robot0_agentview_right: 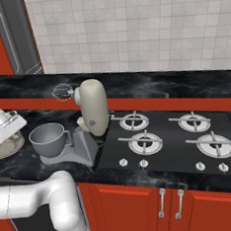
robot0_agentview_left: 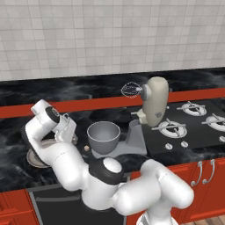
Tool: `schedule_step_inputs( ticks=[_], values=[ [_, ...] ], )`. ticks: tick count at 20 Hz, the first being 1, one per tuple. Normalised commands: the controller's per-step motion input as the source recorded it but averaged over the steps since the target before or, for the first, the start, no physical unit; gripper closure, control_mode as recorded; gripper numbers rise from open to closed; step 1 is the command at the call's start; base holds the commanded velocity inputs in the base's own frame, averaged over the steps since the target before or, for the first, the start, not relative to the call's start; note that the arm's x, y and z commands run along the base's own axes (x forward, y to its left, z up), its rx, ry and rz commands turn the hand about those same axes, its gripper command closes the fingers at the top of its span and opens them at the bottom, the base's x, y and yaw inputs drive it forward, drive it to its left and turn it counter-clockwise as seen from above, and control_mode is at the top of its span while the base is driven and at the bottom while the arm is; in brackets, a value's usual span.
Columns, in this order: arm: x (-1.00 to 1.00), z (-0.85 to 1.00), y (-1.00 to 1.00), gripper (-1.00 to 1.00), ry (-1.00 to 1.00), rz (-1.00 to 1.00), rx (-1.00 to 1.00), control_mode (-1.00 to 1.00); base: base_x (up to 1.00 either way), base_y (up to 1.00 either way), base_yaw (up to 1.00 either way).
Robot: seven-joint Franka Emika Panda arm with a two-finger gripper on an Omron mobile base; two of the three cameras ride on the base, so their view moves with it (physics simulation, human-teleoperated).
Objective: Add butter and sugar cubes to the stand mixer bowl and then turn on the stand mixer to begin making frosting.
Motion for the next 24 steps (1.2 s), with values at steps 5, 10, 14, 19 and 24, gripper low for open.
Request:
schedule_step_inputs(
  ticks=[5,10,14,19,24],
  values=[
    [-0.01,0.68,-0.24,1.0,-0.01,0.0,0.0,-1.0,0.0,0.0,0.0],
    [0.0,0.52,-0.36,1.0,0.0,0.0,0.0,-1.0,0.0,0.0,0.0],
    [0.0,0.11,-0.48,1.0,0.0,0.0,0.0,-1.0,0.0,0.0,0.0],
    [0.01,0.0,-0.58,1.0,0.0,0.0,0.0,-1.0,0.0,0.0,0.0],
    [0.04,-0.15,-0.38,1.0,0.0,0.0,0.0,-1.0,0.0,0.0,0.0]
  ],
)
